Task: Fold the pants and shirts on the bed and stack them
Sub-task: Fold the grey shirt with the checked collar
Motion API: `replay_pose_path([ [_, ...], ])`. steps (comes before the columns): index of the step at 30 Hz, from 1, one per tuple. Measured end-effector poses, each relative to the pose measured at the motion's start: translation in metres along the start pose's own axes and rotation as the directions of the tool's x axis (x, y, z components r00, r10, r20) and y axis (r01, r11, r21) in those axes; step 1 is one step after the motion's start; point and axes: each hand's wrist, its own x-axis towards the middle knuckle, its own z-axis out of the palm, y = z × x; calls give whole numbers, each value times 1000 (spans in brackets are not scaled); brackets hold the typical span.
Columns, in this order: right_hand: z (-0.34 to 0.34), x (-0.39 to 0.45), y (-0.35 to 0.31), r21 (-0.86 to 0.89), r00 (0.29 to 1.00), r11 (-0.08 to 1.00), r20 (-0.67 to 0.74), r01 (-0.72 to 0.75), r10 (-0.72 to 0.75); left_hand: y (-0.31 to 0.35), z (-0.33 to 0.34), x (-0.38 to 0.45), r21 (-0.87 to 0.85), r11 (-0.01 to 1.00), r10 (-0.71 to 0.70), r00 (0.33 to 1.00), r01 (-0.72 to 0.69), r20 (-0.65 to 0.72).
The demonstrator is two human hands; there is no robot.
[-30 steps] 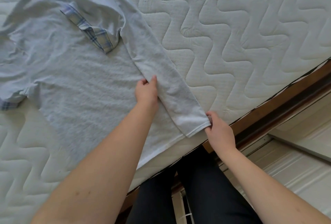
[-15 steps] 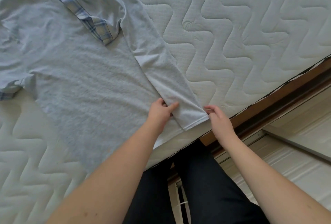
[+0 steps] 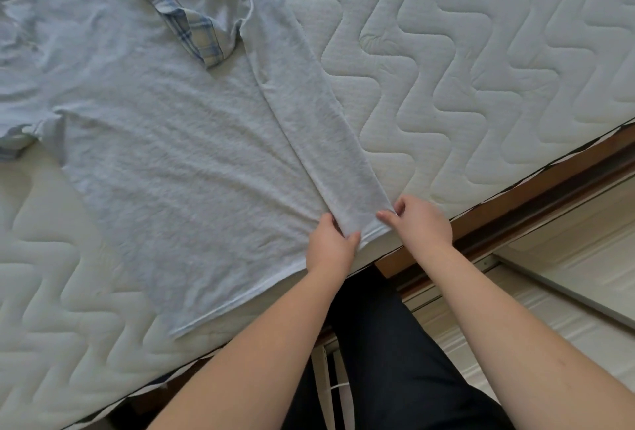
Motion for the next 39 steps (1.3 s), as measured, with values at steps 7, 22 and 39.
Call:
replay_pose_path([
  [7,-26,35,-54,244,957,927,-118,286,-264,25,-61,34,-110,988,71,951,-109,-301],
  [22,-95,132,-170,20,999,999,-11,34,-33,132,-181,150,-164,986,-36,965,-8,-261],
  [39,-118,213,-307,481,938,817,-287,317,-195,175,-217,183,-847,515,-138,962,-134,-236],
])
